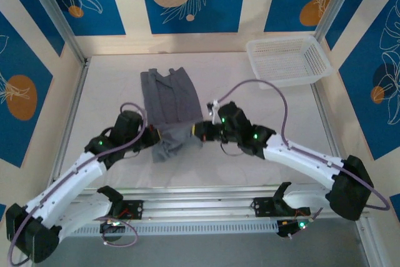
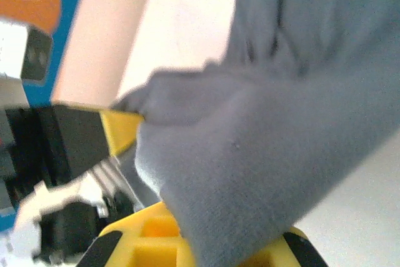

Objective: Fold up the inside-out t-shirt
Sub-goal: Fold the T-shirt at the top-center of the table.

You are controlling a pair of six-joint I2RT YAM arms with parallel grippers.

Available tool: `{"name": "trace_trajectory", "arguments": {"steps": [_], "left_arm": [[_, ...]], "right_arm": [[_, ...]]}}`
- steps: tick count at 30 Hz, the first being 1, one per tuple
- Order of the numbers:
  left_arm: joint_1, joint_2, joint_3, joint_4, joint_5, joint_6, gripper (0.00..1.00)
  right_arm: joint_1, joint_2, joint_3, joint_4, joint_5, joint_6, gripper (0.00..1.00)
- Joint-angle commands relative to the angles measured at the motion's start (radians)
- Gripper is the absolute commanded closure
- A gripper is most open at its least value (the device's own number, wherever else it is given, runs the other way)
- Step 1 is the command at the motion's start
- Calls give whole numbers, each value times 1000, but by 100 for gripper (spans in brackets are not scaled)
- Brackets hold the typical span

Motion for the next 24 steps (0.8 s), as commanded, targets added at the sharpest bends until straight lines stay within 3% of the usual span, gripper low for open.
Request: {"name": "trace_trajectory", "arguments": {"steps": [1, 7, 14, 15, 17, 18, 21, 24], "left_arm": [[80, 125, 134, 64, -122, 76, 100], [251, 430, 318, 195, -64, 78, 100], [356, 766, 545, 284, -17, 86, 100], [364, 815, 586, 287, -13, 99, 87], [382, 896, 659, 277, 15, 124, 46], [395, 930, 683, 274, 48, 130, 28], [420, 939, 691, 293, 113, 134, 17], [422, 840, 598, 314, 129, 171, 15]], "right_arm": [[-101, 122, 154, 2, -29, -126, 100], [-234, 449, 486, -12, -159, -173, 100], [-294, 784, 835, -75, -181, -230, 100], [-300, 834, 888, -92, -197, -243, 90], [-312, 912, 1002, -164, -220, -265, 53], [-322, 939, 1060, -218, -218, -277, 43], [-358, 926, 1106, -302, -217, -316, 29], [-398, 831, 998, -327, -265, -376, 27]]}}
